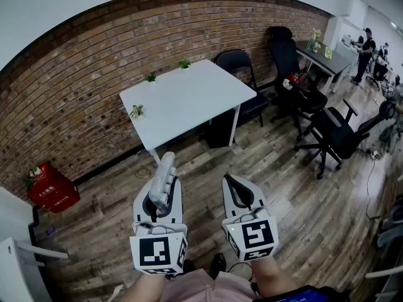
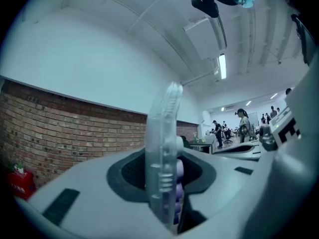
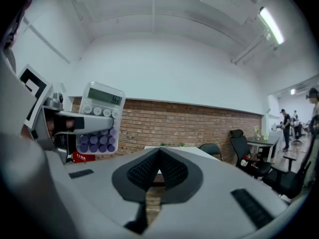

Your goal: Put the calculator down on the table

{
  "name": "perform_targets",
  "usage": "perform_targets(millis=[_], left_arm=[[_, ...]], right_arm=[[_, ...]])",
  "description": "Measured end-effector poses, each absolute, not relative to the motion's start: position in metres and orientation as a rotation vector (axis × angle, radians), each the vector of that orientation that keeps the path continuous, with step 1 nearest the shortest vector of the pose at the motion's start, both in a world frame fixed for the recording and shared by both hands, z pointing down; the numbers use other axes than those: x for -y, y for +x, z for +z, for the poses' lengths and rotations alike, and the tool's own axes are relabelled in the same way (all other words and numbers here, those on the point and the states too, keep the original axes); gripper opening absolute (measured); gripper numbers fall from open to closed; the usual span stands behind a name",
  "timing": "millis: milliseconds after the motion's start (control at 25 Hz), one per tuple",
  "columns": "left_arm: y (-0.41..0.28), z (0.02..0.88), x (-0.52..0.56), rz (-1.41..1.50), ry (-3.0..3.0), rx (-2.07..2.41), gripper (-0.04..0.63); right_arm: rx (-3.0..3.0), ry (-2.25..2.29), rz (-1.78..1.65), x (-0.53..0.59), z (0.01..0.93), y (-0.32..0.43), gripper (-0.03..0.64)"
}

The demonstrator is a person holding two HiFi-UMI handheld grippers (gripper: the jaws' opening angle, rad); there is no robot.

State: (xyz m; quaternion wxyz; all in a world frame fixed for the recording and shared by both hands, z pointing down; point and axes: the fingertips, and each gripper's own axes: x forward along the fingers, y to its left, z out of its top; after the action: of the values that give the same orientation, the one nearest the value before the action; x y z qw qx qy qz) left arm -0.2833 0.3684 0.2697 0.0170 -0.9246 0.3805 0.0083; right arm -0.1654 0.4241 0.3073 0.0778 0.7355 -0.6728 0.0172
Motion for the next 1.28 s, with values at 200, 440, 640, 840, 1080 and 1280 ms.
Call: perform_targets(millis=[200, 440, 640, 840, 1080, 1280], left_arm=[[-0.280, 0.274, -0.370, 0.011, -2.873, -1.185, 0.135], [-0.261, 0.280, -0.379, -0.013, -2.873, -1.197, 0.135], [-0.238, 0.284, -0.388, -0.021, -2.866, -1.209, 0.135], [-0.221, 0.296, -0.391, -0.042, -2.867, -1.231, 0.135], [-0.207, 0.311, -0.366, -0.089, -2.871, -1.271, 0.135], [-0.196, 0.324, -0.320, -0.102, -2.890, -1.298, 0.135]], right_arm=[[2.023, 2.201, 0.055, -0.426, 0.310, -0.164, -0.002], [2.067, 2.187, 0.075, -0.437, 0.315, -0.148, 0.002], [2.074, 2.170, 0.079, -0.443, 0.322, -0.124, 0.003], [2.081, 2.174, 0.077, -0.442, 0.328, -0.100, 0.012], [2.088, 2.150, 0.115, -0.415, 0.341, -0.082, 0.012], [2.068, 2.125, 0.147, -0.373, 0.357, -0.067, 0.011]])
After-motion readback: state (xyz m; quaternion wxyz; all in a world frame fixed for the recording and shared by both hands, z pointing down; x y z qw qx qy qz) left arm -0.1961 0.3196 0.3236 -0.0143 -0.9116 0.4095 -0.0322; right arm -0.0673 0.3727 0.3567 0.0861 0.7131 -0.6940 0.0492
